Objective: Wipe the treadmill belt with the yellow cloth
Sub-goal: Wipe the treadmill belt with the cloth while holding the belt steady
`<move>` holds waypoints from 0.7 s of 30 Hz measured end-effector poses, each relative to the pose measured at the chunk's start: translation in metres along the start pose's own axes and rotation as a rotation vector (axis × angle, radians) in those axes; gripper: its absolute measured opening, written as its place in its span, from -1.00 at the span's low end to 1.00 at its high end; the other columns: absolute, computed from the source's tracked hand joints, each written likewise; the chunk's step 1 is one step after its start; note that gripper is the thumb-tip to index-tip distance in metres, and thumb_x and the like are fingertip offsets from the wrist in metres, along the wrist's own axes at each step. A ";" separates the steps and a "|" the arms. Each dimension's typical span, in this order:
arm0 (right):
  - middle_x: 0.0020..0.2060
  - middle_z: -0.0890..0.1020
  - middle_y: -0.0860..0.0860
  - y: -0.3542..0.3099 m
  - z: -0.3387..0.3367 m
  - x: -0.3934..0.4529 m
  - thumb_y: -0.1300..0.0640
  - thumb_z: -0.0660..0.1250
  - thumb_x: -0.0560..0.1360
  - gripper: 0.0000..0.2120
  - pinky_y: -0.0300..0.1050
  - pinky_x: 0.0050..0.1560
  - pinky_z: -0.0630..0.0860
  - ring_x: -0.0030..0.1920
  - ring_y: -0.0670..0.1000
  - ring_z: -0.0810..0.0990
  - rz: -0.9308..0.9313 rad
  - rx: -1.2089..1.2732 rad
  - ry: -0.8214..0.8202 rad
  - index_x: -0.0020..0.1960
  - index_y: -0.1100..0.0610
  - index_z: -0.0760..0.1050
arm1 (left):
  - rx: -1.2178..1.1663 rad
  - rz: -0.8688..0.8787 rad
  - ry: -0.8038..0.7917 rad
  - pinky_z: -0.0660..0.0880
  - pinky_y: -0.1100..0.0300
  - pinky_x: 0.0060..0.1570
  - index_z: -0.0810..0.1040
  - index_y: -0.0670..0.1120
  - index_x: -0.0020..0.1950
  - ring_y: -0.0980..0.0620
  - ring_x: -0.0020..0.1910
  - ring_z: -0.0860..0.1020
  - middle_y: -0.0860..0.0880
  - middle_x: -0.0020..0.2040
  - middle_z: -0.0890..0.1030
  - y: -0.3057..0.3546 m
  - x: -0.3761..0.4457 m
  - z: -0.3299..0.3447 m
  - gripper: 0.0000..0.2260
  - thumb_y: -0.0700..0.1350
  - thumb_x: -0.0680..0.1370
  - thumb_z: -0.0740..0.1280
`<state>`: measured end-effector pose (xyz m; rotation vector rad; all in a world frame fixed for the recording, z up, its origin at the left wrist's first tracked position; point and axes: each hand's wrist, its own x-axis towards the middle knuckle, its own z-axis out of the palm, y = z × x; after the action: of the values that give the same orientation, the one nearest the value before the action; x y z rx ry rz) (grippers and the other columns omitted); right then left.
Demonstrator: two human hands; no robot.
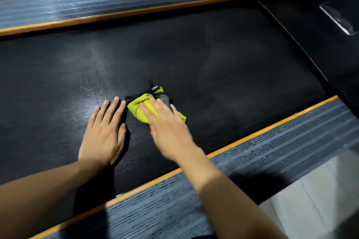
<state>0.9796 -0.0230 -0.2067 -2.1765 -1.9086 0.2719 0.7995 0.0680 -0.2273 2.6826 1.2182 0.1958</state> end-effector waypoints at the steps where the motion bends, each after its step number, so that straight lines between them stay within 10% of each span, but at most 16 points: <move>1: 0.56 0.23 0.04 0.019 -0.008 -0.006 0.16 0.25 0.53 -0.35 0.13 0.53 0.15 0.55 0.09 0.22 0.026 -0.055 0.018 0.58 -0.04 0.15 | 0.001 0.005 0.001 0.02 -0.09 0.60 0.17 -0.12 0.63 -0.14 0.63 0.11 -0.13 0.64 0.19 0.000 0.000 -0.002 -0.44 0.02 0.64 -0.04; 4: 0.43 0.35 0.19 0.107 -0.037 -0.031 0.17 0.29 0.48 -0.35 0.16 0.27 0.46 0.27 0.27 0.46 0.324 -0.206 0.066 0.55 0.04 0.22 | -0.006 0.007 0.019 0.03 -0.11 0.59 0.20 -0.13 0.62 -0.18 0.61 0.15 -0.16 0.62 0.23 0.004 0.001 -0.002 -0.44 0.02 0.63 -0.02; 9: 0.61 -0.05 0.16 0.151 -0.061 -0.048 0.13 0.13 0.63 -0.34 0.24 0.52 0.12 0.59 0.20 0.01 0.681 -0.070 -0.063 0.63 0.04 -0.11 | -0.024 -0.016 0.036 0.04 -0.12 0.59 0.21 -0.12 0.61 -0.20 0.61 0.16 -0.16 0.62 0.24 0.006 0.001 0.001 -0.44 0.00 0.62 0.02; 13: 0.58 0.05 0.23 0.043 -0.032 -0.055 0.21 0.19 0.46 -0.22 0.25 0.41 0.31 0.52 0.29 0.16 0.498 -0.053 -0.036 0.62 0.05 -0.02 | -0.026 -0.027 0.032 0.03 -0.12 0.60 0.20 -0.11 0.62 -0.20 0.61 0.15 -0.15 0.62 0.22 0.006 0.001 0.001 -0.44 0.00 0.62 0.01; 16: 0.62 -0.09 0.10 -0.030 -0.014 -0.062 0.27 0.22 0.51 -0.20 0.22 0.55 0.00 0.61 0.14 -0.08 0.236 0.034 -0.188 0.63 -0.01 -0.07 | -0.038 -0.017 0.032 0.01 -0.10 0.60 0.20 -0.12 0.62 -0.21 0.61 0.15 -0.16 0.62 0.23 0.004 0.000 0.002 -0.44 0.01 0.62 0.01; 21: 0.60 0.06 0.07 0.038 -0.025 -0.060 0.26 0.15 0.56 -0.37 0.15 0.52 0.19 0.56 0.20 0.13 0.356 0.069 -0.115 0.60 -0.01 0.11 | -0.041 -0.008 0.045 0.04 -0.12 0.59 0.22 -0.12 0.61 -0.22 0.60 0.17 -0.16 0.61 0.25 0.006 0.000 0.002 -0.45 0.00 0.62 0.02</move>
<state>1.0146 -0.0886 -0.1947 -2.4913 -1.5255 0.5274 0.8045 0.0642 -0.2275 2.6516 1.2236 0.2786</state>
